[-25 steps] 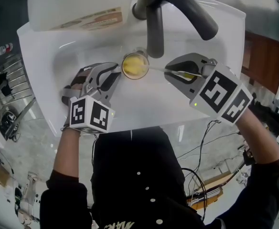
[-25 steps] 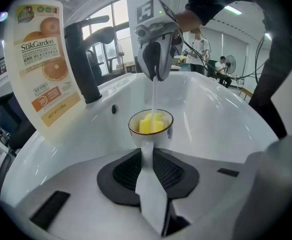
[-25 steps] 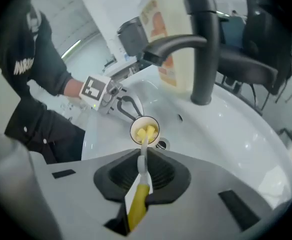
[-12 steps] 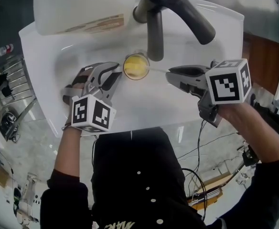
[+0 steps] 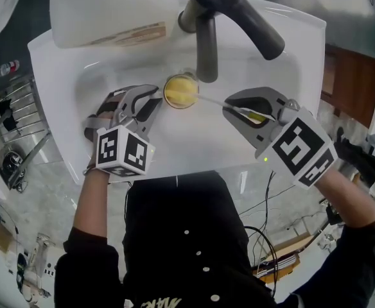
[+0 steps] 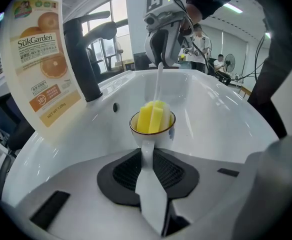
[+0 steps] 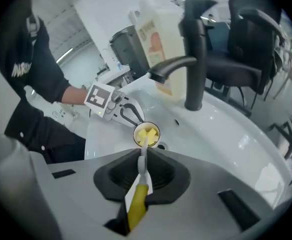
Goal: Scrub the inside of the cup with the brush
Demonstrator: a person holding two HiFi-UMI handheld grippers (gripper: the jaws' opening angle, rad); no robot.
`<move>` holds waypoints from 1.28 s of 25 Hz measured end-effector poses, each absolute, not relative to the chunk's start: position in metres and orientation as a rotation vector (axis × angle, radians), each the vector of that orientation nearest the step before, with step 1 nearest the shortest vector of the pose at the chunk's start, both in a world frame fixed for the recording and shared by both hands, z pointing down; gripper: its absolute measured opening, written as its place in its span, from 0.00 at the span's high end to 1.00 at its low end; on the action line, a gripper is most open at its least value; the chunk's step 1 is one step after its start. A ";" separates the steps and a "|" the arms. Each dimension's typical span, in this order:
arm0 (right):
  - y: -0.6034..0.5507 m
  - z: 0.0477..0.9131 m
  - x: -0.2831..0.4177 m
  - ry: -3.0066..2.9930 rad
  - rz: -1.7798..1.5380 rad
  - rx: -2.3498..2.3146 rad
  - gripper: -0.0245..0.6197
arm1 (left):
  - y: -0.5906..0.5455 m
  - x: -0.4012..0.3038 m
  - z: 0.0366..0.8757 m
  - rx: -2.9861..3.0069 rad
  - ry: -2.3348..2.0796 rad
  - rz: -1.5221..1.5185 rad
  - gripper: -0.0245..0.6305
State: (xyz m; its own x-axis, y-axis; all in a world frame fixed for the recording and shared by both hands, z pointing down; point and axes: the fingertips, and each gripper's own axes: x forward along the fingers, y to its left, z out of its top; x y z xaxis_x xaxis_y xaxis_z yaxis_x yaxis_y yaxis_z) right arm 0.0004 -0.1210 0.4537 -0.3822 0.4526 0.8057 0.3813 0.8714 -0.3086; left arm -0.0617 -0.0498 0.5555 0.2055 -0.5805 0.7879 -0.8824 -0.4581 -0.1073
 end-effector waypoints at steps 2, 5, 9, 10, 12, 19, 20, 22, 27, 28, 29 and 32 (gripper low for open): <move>-0.120 0.446 0.003 -2.014 -0.067 -0.658 0.88 | -0.049 -0.062 0.556 2.119 -1.365 1.128 0.82; -0.119 0.435 0.006 -2.030 -0.314 -0.732 0.88 | -0.049 -0.063 0.556 2.121 -1.361 1.126 0.82; -0.118 0.421 0.010 -2.002 -0.713 -0.882 0.88 | -0.048 -0.065 0.559 2.119 -1.357 1.134 0.82; -0.118 0.419 0.011 -1.977 -0.824 -0.924 0.88 | -0.047 -0.065 0.559 2.121 -1.355 1.135 0.82; -0.117 0.417 0.013 -1.889 -1.090 -1.024 0.88 | -0.048 -0.064 0.559 2.124 -1.355 1.134 0.82; -0.104 0.431 0.006 -1.503 -1.715 -1.325 0.88 | -0.049 -0.064 0.558 2.127 -1.358 1.132 0.82; -0.101 0.435 0.004 -1.476 -1.741 -1.342 0.88 | -0.049 -0.064 0.558 2.127 -1.358 1.131 0.82; -0.097 0.442 0.002 -1.442 -1.773 -1.367 0.88 | -0.049 -0.064 0.558 2.126 -1.357 1.131 0.82; -0.094 0.457 -0.003 -1.422 -1.782 -1.390 0.88 | -0.049 -0.065 0.557 2.120 -1.365 1.138 0.82; -0.094 0.460 -0.003 -1.433 -1.759 -1.388 0.88 | -0.050 -0.065 0.557 2.118 -1.367 1.140 0.82; -0.094 0.462 -0.003 -1.454 -1.720 -1.381 0.88 | -0.050 -0.065 0.557 2.116 -1.368 1.142 0.82; -0.095 0.465 -0.003 -1.566 -1.490 -1.326 0.88 | -0.048 -0.064 0.557 2.112 -1.367 1.143 0.82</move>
